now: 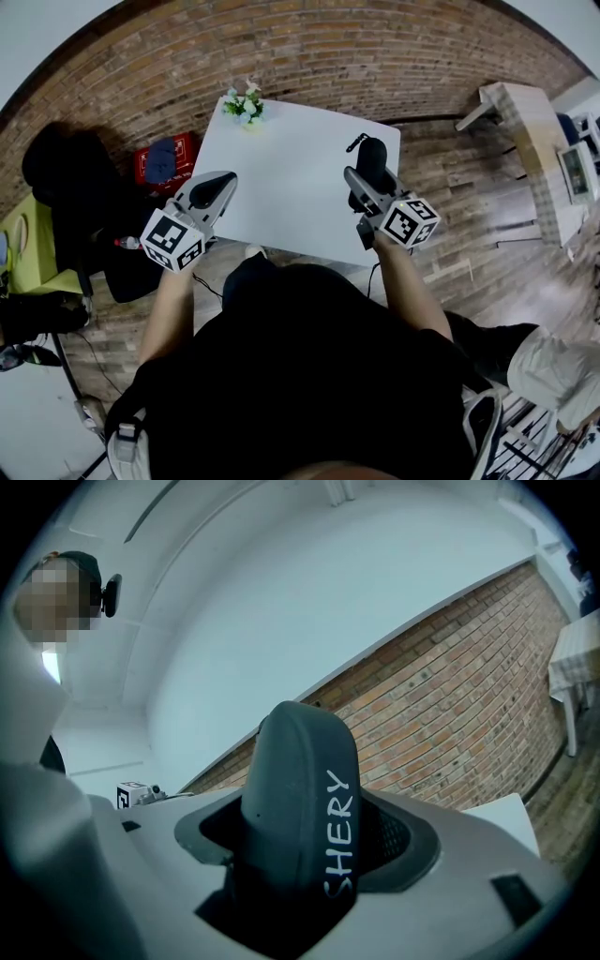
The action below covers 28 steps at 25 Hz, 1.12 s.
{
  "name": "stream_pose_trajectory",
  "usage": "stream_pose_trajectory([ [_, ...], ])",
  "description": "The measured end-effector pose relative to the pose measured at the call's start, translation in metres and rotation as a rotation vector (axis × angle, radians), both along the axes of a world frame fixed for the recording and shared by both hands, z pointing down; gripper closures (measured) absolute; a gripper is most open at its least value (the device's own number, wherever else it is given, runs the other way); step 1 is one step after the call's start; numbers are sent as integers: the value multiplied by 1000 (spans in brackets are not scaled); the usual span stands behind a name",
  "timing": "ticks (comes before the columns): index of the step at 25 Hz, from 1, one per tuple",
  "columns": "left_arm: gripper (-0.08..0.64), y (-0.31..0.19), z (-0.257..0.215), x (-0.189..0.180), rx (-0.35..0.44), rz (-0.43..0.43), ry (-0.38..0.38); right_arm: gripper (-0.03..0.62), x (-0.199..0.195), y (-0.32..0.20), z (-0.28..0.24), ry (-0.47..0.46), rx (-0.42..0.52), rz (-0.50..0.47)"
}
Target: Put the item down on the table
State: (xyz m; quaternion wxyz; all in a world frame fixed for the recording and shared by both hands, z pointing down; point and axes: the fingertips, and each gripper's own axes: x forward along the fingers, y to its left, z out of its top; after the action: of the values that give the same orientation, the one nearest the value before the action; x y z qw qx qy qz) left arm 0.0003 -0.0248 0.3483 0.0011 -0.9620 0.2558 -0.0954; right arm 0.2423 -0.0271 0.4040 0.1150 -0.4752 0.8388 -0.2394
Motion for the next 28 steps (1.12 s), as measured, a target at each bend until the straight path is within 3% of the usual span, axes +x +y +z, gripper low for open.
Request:
stream_pose_trajectory([
  [8,549,6,1,0,3,21,8,244,-1,11,-3,7,-3,17],
  [28,549,-26,3,-46,-2,6,9,244,-18,-10,1,29,-22,67],
])
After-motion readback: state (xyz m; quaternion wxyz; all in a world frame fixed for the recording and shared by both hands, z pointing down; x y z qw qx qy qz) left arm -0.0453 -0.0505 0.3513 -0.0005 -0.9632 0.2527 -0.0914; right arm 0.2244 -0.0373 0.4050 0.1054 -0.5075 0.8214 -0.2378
